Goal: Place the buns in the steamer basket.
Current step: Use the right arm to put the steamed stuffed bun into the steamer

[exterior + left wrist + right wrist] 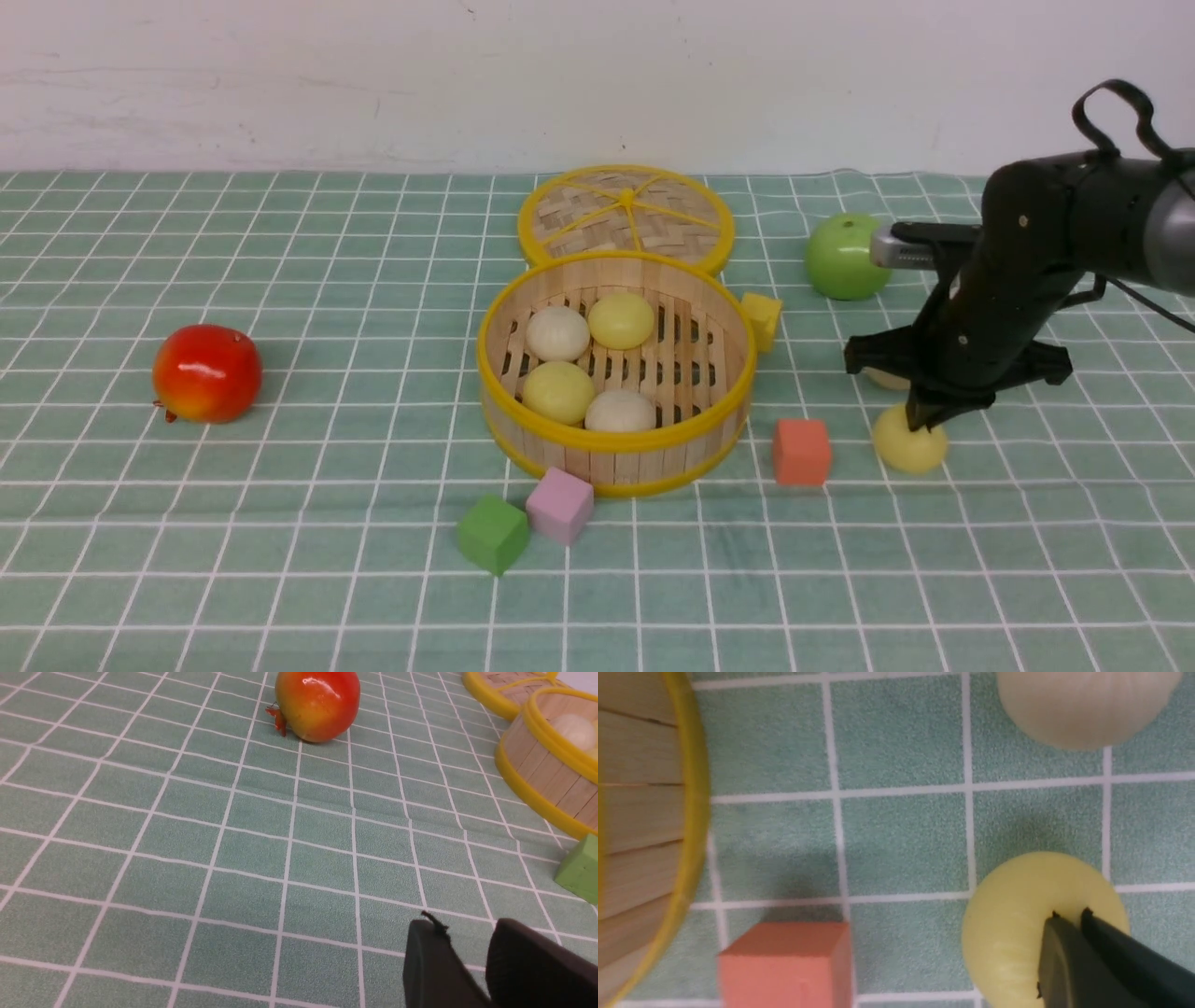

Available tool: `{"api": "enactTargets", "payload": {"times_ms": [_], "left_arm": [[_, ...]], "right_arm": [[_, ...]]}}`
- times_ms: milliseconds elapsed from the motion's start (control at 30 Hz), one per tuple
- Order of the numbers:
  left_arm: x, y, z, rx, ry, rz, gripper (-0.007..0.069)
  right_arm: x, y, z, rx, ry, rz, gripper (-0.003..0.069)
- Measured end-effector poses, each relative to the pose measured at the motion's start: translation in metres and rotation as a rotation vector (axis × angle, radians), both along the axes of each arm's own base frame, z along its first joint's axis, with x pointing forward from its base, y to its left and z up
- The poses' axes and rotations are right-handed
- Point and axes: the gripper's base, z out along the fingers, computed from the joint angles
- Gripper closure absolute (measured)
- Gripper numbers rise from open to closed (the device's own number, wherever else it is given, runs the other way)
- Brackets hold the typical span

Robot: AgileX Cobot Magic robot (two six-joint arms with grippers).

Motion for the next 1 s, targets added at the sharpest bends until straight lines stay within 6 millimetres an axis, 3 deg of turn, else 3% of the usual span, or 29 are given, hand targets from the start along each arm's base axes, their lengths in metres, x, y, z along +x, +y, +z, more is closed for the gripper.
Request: {"api": "enactTargets", "payload": {"times_ms": [133,233,367,400,467,600,833,1000], "left_arm": [[0.000,0.000,0.000,0.000,0.000,0.000,0.0440],[0.000,0.000,0.000,0.000,0.000,0.000,0.0439],[0.000,0.000,0.000,0.000,0.000,0.000,0.0435],[0.000,0.000,0.000,0.000,0.000,0.000,0.0434],[0.000,0.000,0.000,0.000,0.000,0.000,0.0430],[0.000,0.000,0.000,0.000,0.000,0.000,0.0426],[0.000,0.000,0.000,0.000,0.000,0.000,0.0421],[0.000,0.000,0.000,0.000,0.000,0.000,0.0414]], "right_arm": [[0.002,0.007,0.030,0.072,-0.072,0.040,0.0666],[0.004,0.028,0.068,0.170,-0.194,0.134,0.0666],[0.002,0.068,0.089,0.251,-0.296,0.268,0.0666],[0.003,0.068,0.089,0.255,-0.297,0.266,0.0666],[-0.001,0.092,0.084,0.277,-0.300,0.326,0.0666],[0.002,0.108,0.059,0.264,-0.253,0.370,0.0666],[0.013,0.115,0.013,0.242,-0.172,0.367,0.0654],[0.014,0.115,0.010,0.241,-0.172,0.364,0.0574]]}}
